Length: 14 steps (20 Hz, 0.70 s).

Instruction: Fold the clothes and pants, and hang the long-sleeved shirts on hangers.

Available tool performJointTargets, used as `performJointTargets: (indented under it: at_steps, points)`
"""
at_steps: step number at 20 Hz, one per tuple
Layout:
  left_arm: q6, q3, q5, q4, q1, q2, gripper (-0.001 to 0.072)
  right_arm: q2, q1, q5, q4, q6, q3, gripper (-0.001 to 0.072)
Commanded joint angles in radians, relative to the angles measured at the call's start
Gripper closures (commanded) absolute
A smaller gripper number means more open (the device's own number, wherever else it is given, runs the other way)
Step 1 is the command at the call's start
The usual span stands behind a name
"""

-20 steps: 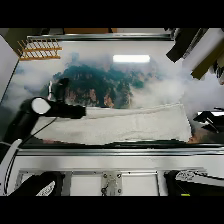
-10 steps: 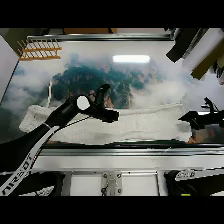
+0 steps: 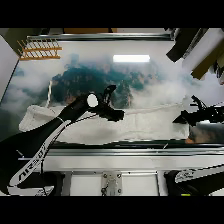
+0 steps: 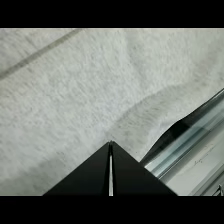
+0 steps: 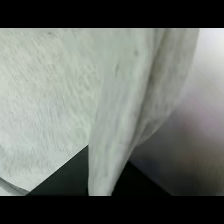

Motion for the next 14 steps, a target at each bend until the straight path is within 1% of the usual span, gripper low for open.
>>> performJointTargets:
  at_steps: [1,3,5,8,10,14]
  points:
    - [-0.008,0.024,0.030,0.002,-0.019,-0.071,0.0683,0.095,0.008,0.016,-0.066,0.083,0.002,0.0685]
    - [-0.008,0.095,0.005,0.002,-0.033,-0.144,0.0683,0.190,0.022,0.053,-0.110,0.122,0.023,0.0685]
    - [-0.004,0.185,-0.002,0.002,-0.053,-0.225,0.0683,0.286,0.058,0.126,-0.165,0.181,0.061,0.0684]
    - [-0.005,0.307,-0.016,0.002,-0.082,-0.335,0.0682,0.399,0.172,0.229,-0.264,0.293,0.158,0.0685]
    - [-0.004,0.387,-0.053,0.002,-0.102,-0.397,0.0682,0.447,0.269,0.285,-0.313,0.374,0.236,0.0685]
    - [-0.004,0.517,-0.123,0.002,-0.131,-0.489,0.0682,0.485,0.471,0.336,-0.326,0.533,0.383,0.0685]
